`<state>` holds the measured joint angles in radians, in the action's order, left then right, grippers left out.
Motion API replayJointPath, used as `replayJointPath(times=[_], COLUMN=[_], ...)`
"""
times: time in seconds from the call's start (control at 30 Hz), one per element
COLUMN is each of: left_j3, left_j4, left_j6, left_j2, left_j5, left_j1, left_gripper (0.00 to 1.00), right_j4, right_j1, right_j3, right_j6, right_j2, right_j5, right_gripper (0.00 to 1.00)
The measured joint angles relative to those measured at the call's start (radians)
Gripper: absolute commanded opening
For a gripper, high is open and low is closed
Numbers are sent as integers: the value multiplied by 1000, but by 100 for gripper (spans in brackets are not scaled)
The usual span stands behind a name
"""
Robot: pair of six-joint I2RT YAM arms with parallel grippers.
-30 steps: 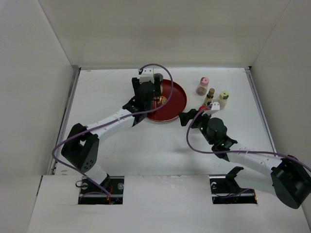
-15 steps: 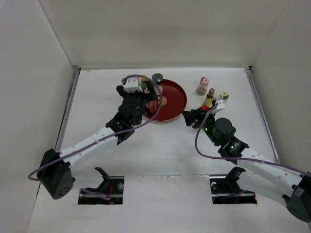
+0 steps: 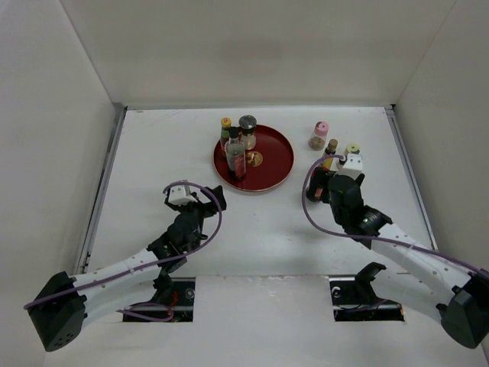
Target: Organize the condiment bottles
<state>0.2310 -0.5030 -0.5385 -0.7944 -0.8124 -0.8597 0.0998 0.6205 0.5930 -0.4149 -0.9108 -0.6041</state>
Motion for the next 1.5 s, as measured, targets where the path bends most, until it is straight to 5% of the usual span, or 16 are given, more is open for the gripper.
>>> replayJointPath(times=[0.43, 0.57, 0.7, 1.03, 1.5], left_j3=[-87, -88, -97, -103, -115], left_j4=[-196, -240, -271, -291, -311], left_j6=[-46, -47, -49, -53, -54], left_j2=[-126, -171, -175, -193, -193], left_j5=[10, 21, 26, 29, 31], left_j1=[-25, -26, -26, -27, -27], left_gripper=[97, 97, 97, 97, 97], right_j4=[-47, -93, -115, -116, -257], right_j1=[-98, -103, -104, -94, -87], right_j3=[85, 89, 85, 210, 727], right_j6=[28, 46, 57, 106, 133], right_j2=[-323, -377, -382, -346, -954], right_j5=[70, 74, 68, 129, 241], right_gripper=[100, 71, 60, 59, 61])
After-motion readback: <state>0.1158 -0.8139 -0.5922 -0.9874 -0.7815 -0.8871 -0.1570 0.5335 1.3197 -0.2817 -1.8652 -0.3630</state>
